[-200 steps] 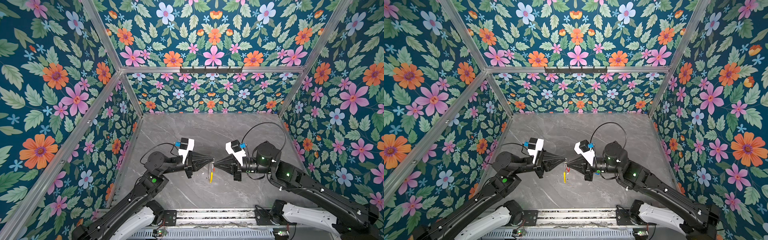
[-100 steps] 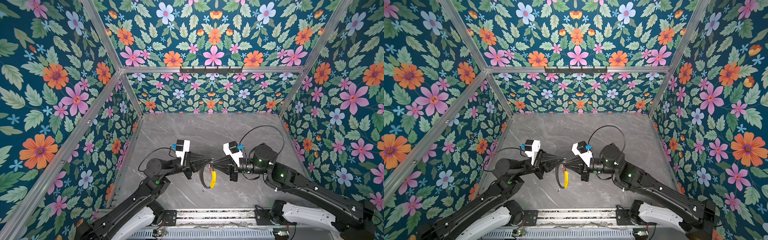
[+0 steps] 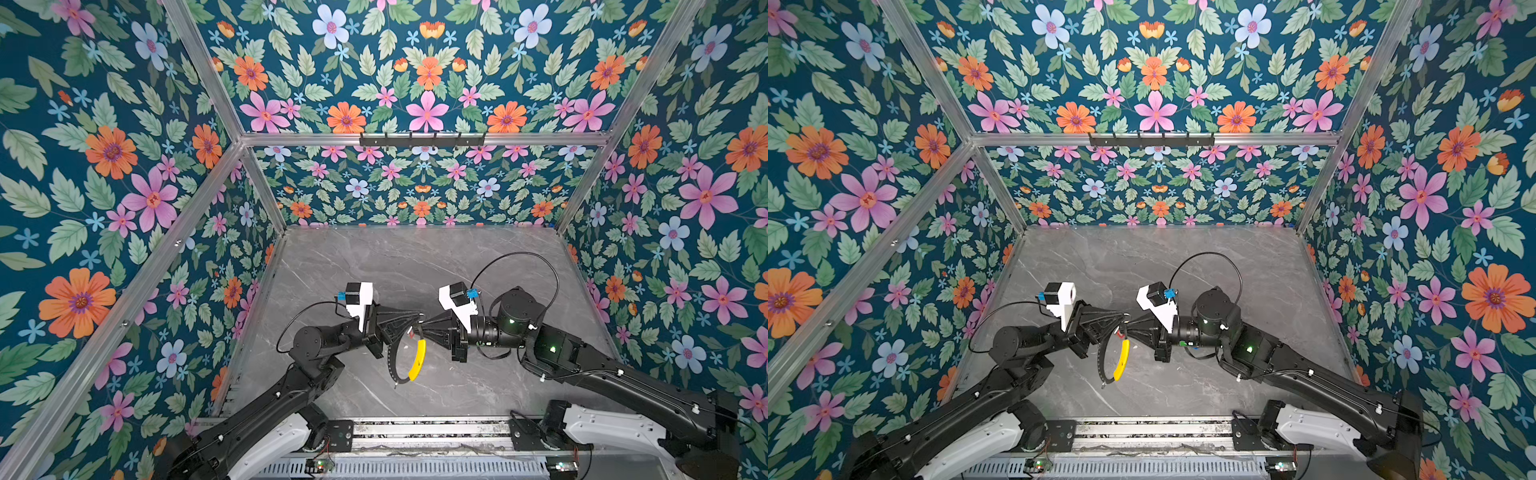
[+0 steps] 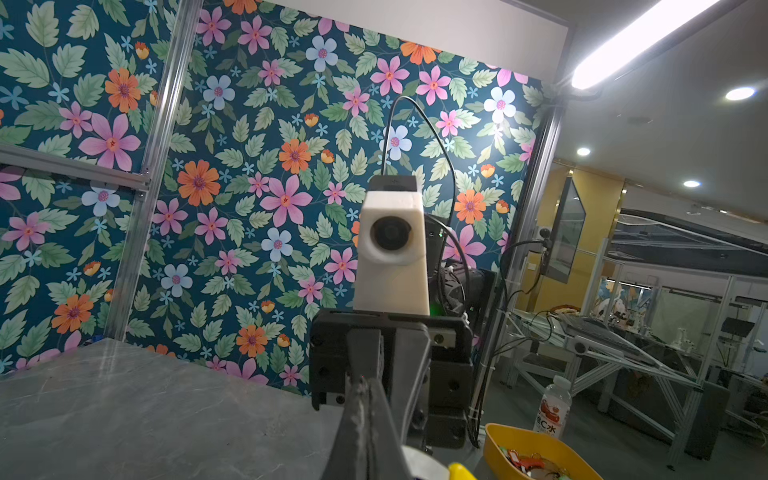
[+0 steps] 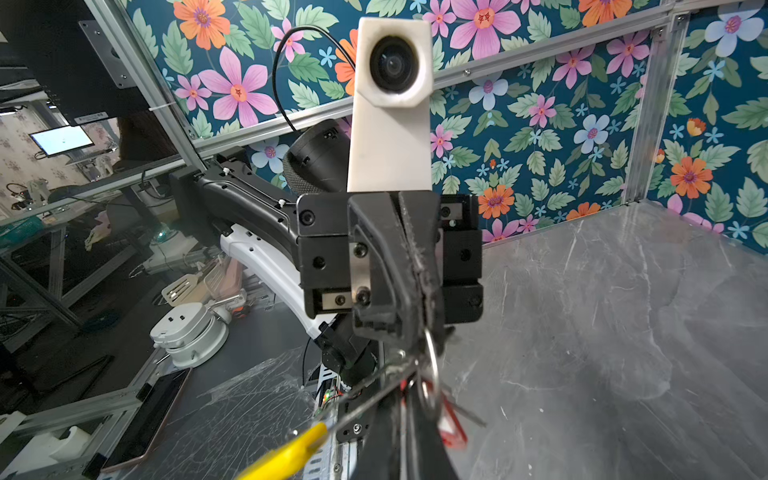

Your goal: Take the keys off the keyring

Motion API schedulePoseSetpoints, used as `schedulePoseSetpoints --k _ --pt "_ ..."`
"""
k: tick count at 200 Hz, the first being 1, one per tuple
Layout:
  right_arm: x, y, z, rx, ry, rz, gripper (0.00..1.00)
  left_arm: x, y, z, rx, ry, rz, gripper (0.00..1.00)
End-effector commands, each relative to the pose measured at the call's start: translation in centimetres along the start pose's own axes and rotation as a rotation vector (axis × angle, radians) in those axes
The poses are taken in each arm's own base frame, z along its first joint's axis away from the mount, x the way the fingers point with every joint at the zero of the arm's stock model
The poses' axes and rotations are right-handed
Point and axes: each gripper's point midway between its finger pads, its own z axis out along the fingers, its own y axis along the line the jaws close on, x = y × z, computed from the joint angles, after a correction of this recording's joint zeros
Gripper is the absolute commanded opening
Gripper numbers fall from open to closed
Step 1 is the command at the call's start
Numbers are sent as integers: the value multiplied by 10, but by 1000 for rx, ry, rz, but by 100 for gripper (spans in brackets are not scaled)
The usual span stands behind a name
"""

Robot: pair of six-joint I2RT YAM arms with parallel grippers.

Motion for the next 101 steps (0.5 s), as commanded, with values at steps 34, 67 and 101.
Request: schedulePoseSetpoints --k 34,67,101 --pt "8 -9 -17 94 -19 -2 0 -6 1 -3 -73 29 67 0" --pt "14 -19 -36 190 -20 -3 0 -2 11 -10 -159 61 93 0" --pt "14 -44 -62 304 -34 15 0 3 17 -15 -205 86 101 0"
